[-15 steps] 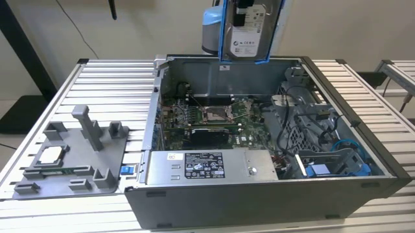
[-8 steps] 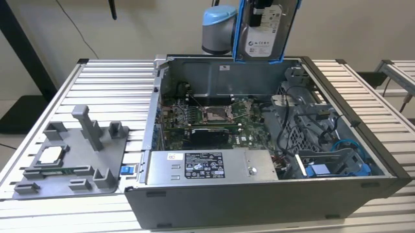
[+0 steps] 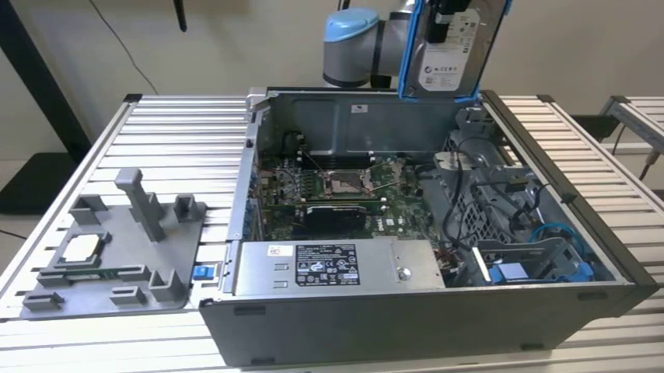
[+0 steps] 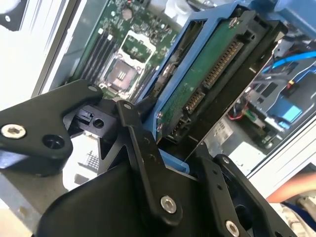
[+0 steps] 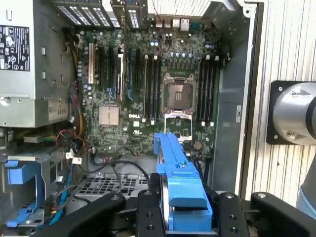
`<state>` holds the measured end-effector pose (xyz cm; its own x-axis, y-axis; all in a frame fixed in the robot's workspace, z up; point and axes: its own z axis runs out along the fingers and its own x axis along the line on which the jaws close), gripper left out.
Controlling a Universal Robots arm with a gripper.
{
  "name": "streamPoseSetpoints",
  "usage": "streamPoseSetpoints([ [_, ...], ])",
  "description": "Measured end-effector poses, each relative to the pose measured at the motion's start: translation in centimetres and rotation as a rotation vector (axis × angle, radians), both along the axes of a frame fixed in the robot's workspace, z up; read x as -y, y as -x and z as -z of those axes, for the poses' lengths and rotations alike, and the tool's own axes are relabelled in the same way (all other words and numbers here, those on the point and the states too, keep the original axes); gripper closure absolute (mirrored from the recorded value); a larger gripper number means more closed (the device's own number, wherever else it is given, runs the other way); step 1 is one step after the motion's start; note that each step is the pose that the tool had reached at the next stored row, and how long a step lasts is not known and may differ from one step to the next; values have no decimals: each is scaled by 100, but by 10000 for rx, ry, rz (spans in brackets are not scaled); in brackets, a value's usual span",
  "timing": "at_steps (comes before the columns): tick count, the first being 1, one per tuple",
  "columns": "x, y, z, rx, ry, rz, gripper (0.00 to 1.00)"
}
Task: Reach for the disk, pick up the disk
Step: 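Pick up the disk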
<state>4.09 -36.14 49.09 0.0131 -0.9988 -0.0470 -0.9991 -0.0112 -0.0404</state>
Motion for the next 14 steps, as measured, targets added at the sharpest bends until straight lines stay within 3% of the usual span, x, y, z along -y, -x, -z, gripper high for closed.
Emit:
streamPoseSetpoints([
  [7,0,-268,0,0,-1,1,100],
  [14,0,-438,1,1,-3,0,100],
])
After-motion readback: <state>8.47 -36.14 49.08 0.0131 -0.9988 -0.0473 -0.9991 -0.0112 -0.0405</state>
